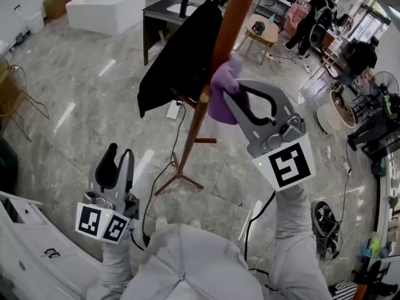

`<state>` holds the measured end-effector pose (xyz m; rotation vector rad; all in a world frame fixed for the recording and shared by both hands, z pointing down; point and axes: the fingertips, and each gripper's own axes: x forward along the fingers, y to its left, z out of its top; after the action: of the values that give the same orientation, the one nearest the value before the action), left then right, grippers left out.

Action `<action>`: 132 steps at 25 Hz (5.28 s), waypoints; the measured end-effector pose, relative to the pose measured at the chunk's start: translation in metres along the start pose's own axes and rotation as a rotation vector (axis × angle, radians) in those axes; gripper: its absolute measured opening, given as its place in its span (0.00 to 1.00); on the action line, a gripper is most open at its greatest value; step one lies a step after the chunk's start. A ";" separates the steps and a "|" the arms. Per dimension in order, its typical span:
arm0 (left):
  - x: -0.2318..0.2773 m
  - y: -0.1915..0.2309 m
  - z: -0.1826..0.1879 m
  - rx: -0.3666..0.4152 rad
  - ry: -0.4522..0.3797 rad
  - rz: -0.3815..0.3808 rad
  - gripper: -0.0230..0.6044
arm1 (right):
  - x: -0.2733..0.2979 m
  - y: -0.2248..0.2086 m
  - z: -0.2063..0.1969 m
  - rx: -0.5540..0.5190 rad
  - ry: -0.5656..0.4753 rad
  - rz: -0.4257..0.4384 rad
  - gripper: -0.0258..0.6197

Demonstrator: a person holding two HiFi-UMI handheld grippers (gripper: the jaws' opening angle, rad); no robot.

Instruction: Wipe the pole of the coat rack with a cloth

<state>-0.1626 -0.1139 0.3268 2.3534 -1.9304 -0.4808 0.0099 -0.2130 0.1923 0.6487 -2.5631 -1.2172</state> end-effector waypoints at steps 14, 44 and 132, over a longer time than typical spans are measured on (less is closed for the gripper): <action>-0.006 0.007 -0.002 -0.001 -0.006 0.020 0.32 | 0.016 0.006 -0.005 0.159 -0.049 0.123 0.13; -0.008 0.001 -0.001 -0.002 -0.016 0.014 0.32 | -0.038 0.087 0.118 0.213 -0.405 0.329 0.13; 0.061 -0.048 -0.045 -0.028 0.099 -0.135 0.32 | -0.178 0.094 -0.280 1.058 0.492 -0.463 0.13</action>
<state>-0.0947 -0.1693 0.3463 2.4504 -1.7203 -0.3883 0.2461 -0.2638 0.4375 1.5448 -2.4877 0.3632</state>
